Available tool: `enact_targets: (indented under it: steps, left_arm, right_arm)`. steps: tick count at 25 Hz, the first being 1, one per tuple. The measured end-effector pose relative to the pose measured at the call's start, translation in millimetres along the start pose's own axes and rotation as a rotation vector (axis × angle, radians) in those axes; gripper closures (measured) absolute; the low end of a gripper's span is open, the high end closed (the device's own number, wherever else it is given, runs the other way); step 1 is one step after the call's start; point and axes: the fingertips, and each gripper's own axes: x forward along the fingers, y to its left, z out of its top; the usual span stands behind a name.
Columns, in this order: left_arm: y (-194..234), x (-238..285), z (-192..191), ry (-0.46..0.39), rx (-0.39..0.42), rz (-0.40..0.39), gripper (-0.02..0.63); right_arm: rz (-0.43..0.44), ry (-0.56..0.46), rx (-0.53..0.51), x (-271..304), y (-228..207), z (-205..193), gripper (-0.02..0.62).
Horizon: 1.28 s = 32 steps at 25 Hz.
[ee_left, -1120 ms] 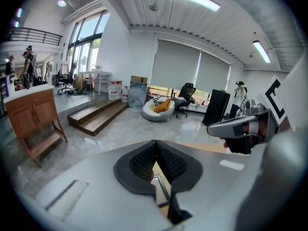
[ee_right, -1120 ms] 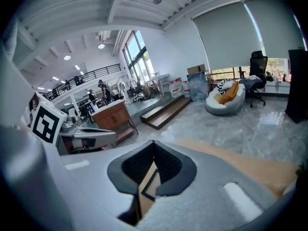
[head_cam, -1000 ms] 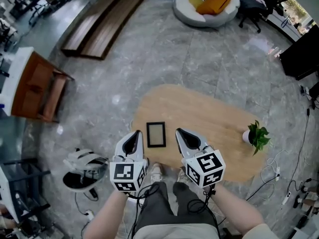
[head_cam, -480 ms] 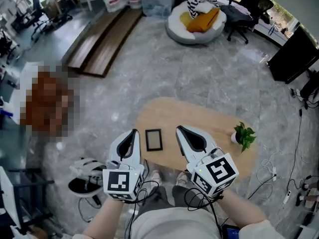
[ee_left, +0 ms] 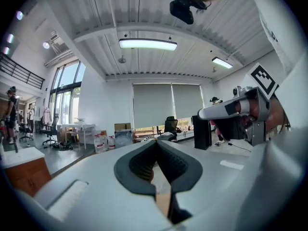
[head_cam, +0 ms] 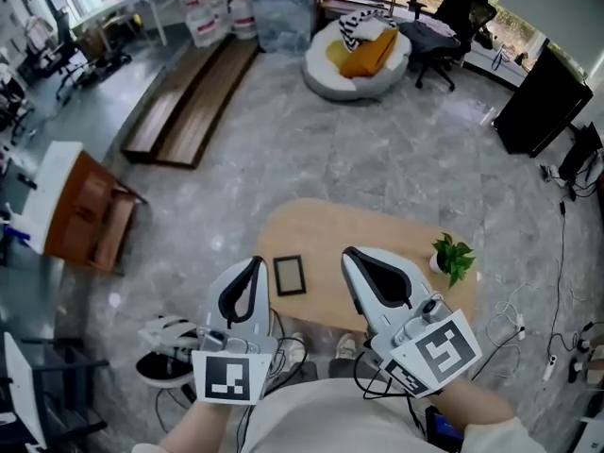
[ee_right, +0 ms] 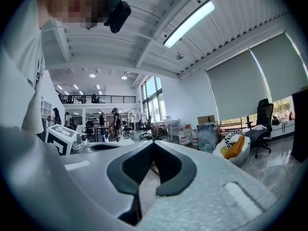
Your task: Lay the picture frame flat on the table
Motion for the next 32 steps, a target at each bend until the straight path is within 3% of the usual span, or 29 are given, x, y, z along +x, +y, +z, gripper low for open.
enact_targets:
  steps: [13,32]
  left_arm:
    - [-14,-28,42,-0.064,0.125,0.001,0.588]
    - [-17,-27,58,-0.096,0.161,-0.002,0.588]
  right_arm:
    - [-0.024,-0.072,-0.086,-35,10,40,0.594]
    - [-0.034,-0.074,-0.113,-37,13,44,0.594]
